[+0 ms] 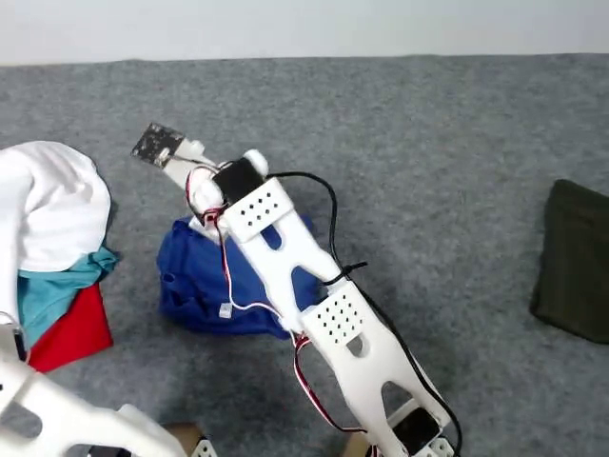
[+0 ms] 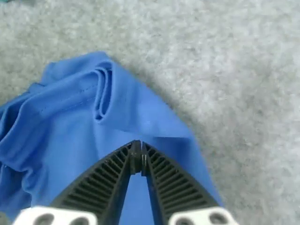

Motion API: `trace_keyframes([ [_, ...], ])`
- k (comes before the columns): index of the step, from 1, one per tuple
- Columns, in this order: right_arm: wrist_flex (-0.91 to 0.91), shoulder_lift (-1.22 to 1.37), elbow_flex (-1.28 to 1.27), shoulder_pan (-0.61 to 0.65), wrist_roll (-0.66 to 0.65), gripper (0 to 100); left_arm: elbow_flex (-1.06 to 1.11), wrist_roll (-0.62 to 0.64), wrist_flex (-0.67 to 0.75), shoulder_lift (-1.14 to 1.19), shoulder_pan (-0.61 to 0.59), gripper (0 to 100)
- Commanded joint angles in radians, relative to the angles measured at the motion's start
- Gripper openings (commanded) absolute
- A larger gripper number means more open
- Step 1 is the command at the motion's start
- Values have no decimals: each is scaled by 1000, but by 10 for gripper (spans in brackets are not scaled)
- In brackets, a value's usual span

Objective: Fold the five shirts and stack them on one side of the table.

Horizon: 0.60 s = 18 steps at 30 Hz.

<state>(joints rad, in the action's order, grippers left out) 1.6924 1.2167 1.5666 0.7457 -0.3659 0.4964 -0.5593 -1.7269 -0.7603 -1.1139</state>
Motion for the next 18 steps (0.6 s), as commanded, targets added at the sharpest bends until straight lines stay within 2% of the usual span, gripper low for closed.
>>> trace_keyframes([
  [1,-159,33,-5,-13,-11,9,-5,-2,5,-18,-5,3],
  [7,-506,105,2,-13,-11,9,-5,-2,3,-18,-12,3],
  [10,-601,102,12,-15,-9,9,-5,-2,3,-18,-12,3],
  [13,-576,87,94,-10,-6,9,-7,-2,3,-18,-12,3],
  [18,-392,-7,115,7,-8,9,-12,-2,3,-18,-6,3],
])
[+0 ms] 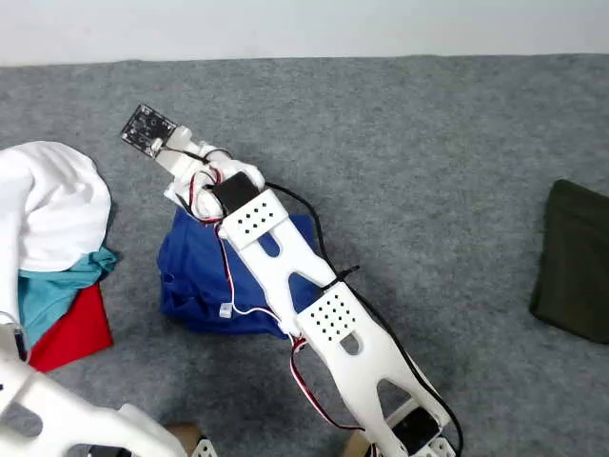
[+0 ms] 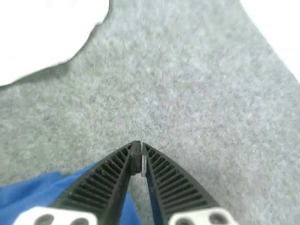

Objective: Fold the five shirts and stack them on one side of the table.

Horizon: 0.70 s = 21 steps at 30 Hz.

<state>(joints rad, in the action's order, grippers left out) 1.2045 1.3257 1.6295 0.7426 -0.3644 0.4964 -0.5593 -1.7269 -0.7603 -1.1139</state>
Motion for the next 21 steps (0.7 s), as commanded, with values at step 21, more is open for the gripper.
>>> trace_keyframes([
  [21,596,-705,-345,-25,57,9,-61,2,-23,-114,209,3],
])
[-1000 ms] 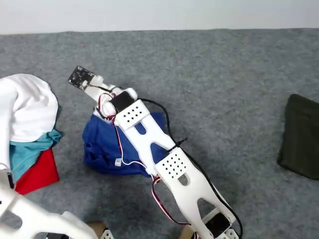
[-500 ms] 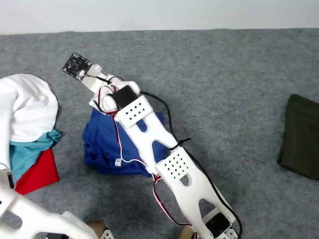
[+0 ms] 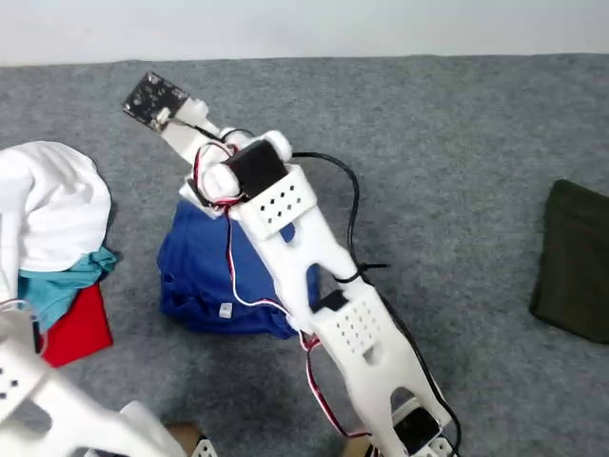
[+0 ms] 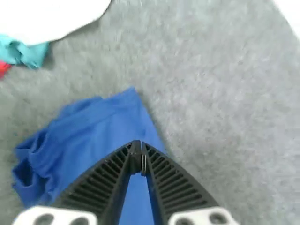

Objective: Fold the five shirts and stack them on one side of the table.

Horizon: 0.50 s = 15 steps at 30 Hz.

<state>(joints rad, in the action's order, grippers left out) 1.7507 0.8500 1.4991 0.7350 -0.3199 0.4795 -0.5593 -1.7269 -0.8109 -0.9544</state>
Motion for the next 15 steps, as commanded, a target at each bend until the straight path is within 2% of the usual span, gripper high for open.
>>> trace_keyframes([
  [1,48,-305,-324,-15,14,9,-39,2,-23,-83,66,3],
  [5,44,-598,-721,-21,23,9,-38,2,-23,-138,112,3],
  [10,44,-886,-1013,-61,133,9,12,3,-23,-143,161,3],
  [15,44,-1113,-1303,-150,169,9,36,110,-23,-143,279,3],
])
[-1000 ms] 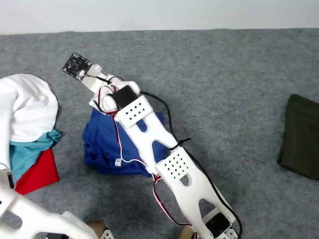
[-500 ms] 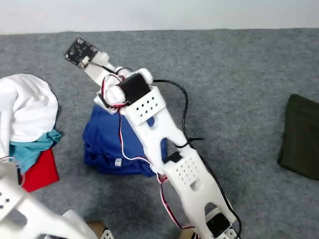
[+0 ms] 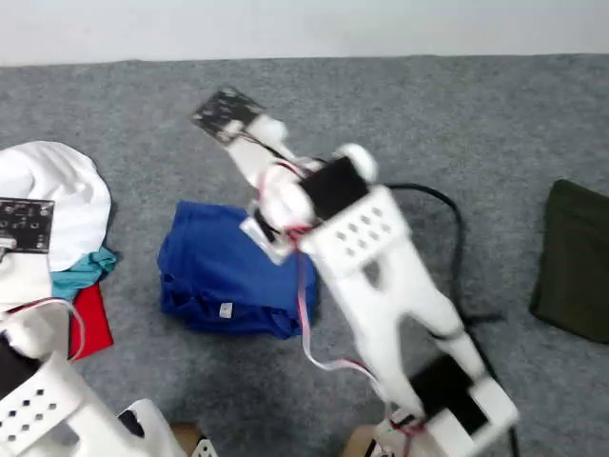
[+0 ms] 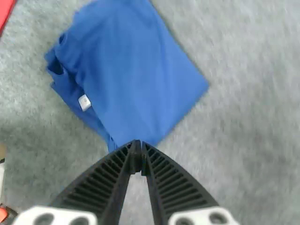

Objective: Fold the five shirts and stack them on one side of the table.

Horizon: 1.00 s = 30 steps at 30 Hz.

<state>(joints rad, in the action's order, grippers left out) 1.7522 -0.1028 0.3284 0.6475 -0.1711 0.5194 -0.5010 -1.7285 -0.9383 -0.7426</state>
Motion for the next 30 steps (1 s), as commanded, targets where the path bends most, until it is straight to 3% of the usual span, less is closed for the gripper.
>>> trace_keyframes([
  [1,42,-202,-187,-87,21,9,-4,78,-21,-14,104,3],
  [6,41,-392,-408,-168,80,9,1,213,-18,-12,302,3],
  [12,33,-509,-609,-197,210,43,183,219,57,-12,468,4],
  [16,28,-536,-709,-197,212,148,291,155,140,-12,474,5],
  [21,-18,-501,-760,-171,213,164,331,158,244,-12,474,30],
  [30,-216,-394,-813,-139,215,165,335,341,288,-12,477,119],
])
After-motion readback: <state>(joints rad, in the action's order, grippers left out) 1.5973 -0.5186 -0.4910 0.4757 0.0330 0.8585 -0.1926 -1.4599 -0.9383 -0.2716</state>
